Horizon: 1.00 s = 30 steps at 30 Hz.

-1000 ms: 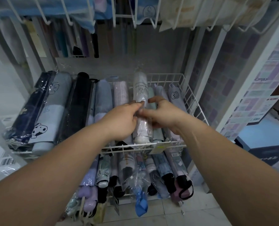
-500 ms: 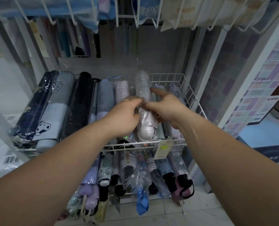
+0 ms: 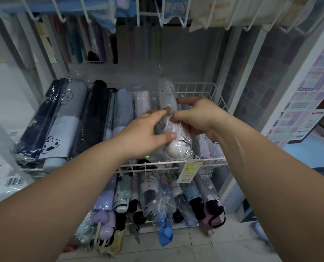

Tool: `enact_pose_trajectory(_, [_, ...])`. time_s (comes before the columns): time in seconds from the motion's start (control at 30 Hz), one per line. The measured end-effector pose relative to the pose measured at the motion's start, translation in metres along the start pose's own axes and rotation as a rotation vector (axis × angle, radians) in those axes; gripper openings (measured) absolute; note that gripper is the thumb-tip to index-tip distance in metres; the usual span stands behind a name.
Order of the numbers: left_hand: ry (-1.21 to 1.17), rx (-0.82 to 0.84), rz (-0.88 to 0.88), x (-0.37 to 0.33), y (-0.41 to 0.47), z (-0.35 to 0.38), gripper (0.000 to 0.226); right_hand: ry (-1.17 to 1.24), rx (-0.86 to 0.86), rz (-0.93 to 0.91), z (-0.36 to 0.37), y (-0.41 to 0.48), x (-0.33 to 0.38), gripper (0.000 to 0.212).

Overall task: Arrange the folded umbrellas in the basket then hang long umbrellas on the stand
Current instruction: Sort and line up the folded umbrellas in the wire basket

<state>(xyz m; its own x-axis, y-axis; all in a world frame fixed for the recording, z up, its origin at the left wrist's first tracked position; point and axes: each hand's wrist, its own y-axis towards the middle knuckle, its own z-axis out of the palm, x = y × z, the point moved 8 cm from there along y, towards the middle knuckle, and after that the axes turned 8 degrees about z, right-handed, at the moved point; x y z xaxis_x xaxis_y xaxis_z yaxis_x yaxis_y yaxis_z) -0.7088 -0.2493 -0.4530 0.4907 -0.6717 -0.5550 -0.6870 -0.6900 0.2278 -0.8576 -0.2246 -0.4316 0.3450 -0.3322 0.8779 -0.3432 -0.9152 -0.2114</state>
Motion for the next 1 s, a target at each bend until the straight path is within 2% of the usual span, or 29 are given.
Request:
enact_pose_trajectory(0.1, [-0.069, 0.012, 0.010, -0.003, -0.004, 0.001, 0.088, -0.008, 0.018, 0.001, -0.001, -0.006, 0.002, 0.066])
enact_pose_trajectory(0.2, [-0.225, 0.017, 0.030, -0.011, -0.012, 0.002, 0.107, 0.024, 0.021, -0.003, -0.005, -0.010, 0.003, 0.061])
enact_pose_trajectory(0.3, [-0.217, 0.044, 0.031, -0.017, -0.017, 0.004, 0.127, 0.041, 0.033, -0.011, -0.005, -0.014, 0.003, 0.058])
enact_pose_trajectory(0.4, [-0.178, 0.057, 0.020, -0.013, -0.017, 0.010, 0.132, 0.046, 0.049, -0.017, 0.006, -0.014, -0.005, 0.065])
enact_pose_trajectory(0.53, [-0.215, 0.027, 0.009, -0.003, -0.015, 0.011, 0.139, 0.268, 0.085, 0.020, 0.015, -0.007, -0.018, 0.086])
enact_pose_trajectory(0.67, [-0.227, 0.011, 0.051, -0.006, -0.013, 0.009, 0.141, 0.455, 0.123, 0.032, 0.018, -0.005, -0.018, 0.085])
enact_pose_trajectory(0.77, [-0.306, -0.038, 0.056, -0.011, -0.014, 0.007, 0.130, 0.526, 0.153, 0.034, 0.018, -0.007, -0.017, 0.089])
enact_pose_trajectory(0.87, [-0.366, -0.092, 0.052, -0.013, -0.016, 0.003, 0.111, 0.432, 0.175, 0.029, 0.020, -0.012, -0.016, 0.082])
enact_pose_trajectory(1.0, [-0.225, -0.071, 0.030, -0.015, -0.020, -0.002, 0.111, 0.293, 0.175, 0.038, 0.018, -0.017, -0.017, 0.077])
